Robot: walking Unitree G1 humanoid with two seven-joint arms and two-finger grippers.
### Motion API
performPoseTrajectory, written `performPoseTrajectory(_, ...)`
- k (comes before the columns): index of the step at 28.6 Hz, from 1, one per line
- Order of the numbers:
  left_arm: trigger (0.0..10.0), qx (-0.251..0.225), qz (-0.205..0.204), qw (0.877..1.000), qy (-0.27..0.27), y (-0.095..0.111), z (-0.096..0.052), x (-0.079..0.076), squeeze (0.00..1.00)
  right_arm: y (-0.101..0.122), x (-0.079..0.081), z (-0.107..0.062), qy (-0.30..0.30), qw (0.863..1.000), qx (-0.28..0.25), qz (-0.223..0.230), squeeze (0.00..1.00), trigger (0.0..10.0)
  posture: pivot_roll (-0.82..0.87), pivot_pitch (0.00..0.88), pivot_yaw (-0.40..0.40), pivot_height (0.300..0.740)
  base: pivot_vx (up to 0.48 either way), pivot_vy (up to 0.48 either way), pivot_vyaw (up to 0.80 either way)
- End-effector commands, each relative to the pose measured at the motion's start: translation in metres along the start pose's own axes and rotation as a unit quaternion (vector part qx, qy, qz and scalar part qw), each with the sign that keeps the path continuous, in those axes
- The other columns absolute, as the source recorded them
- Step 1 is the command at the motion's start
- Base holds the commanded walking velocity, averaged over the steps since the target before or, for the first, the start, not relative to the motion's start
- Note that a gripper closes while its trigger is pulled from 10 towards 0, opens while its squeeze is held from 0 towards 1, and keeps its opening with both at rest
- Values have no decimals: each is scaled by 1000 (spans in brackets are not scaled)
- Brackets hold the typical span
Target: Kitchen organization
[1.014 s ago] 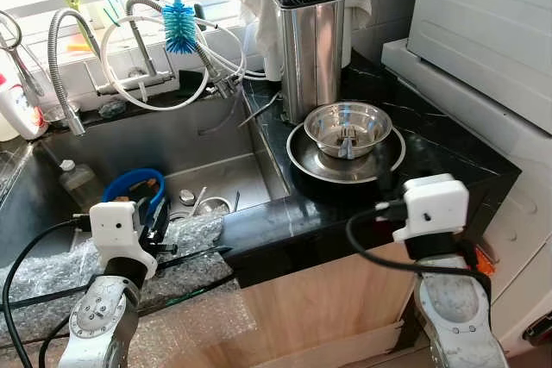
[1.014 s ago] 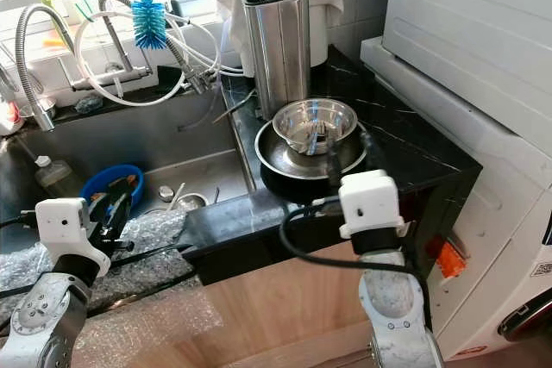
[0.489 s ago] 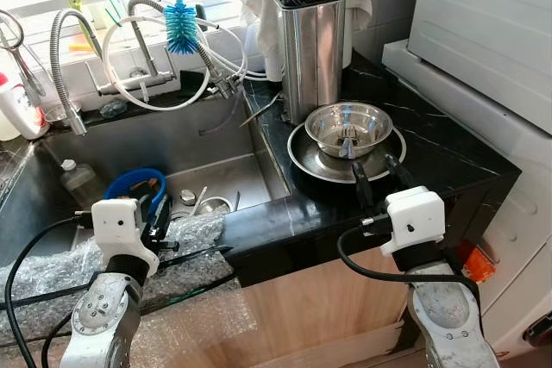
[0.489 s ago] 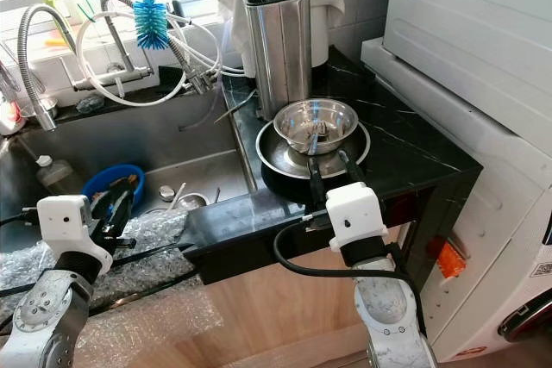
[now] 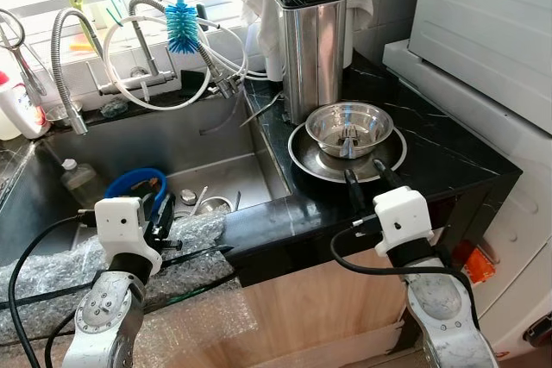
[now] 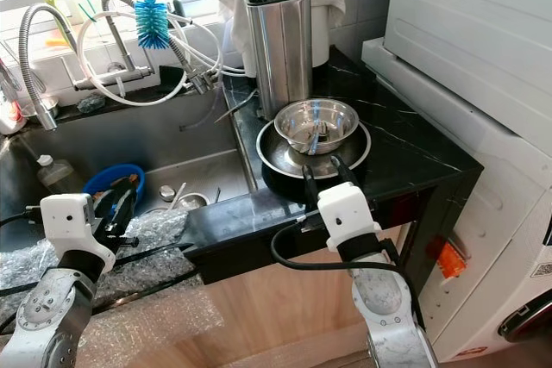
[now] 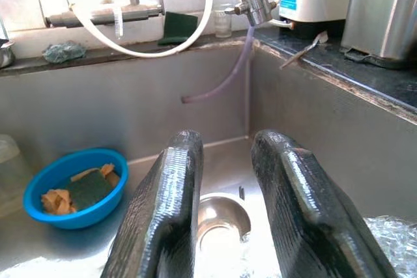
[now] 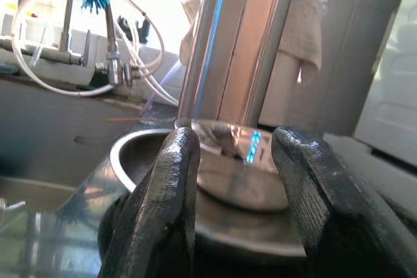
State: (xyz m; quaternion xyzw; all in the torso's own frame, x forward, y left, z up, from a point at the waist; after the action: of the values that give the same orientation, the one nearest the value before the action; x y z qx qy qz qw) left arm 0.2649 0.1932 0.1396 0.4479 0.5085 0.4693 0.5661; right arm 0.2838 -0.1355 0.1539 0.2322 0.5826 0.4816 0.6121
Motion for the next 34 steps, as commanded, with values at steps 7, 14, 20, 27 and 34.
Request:
performPoseTrajectory(7,10000,-2,1,1000,2,3,0,0,0,-1,1,12,21,1000,-15,-10,0,10000,-117,0,139,740,0,0,0)
performPoseTrajectory(14,10000,-2,-1,1000,2,3,0,-1,0,-3,-2,17,19,1000,-17,-17,0,10000,-112,0,137,740,0,0,0)
performPoseTrajectory(20,10000,-1,0,1000,2,3,0,-1,0,-6,-8,18,-4,1000,-11,-26,0,10000,-110,0,140,740,0,0,0)
performPoseTrajectory(27,10000,-1,0,1000,3,2,0,-1,0,-7,-15,17,-29,999,-9,-28,0,10000,-114,0,140,740,0,0,0)
performPoseTrajectory(34,10000,0,-1,1000,2,1,1,-1,0,-8,-26,15,-62,998,-4,-29,0,10000,-116,0,139,740,0,0,0)
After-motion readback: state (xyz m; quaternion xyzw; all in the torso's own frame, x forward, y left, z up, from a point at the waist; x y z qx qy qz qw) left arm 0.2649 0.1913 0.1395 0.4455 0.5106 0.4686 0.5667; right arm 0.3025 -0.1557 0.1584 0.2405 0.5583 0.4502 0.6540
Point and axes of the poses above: a point about 5 cm out from each wrist's last joint towards the gripper, its own z axis pointing out of the wrist towards the gripper, its own y axis along the axis of the wrist's last joint, x = y × z, the point moved 2 cm from there along z, pointing out of the wrist towards the gripper, and after that the axes turned 6 degrees about -z, right-handed, at the moved point
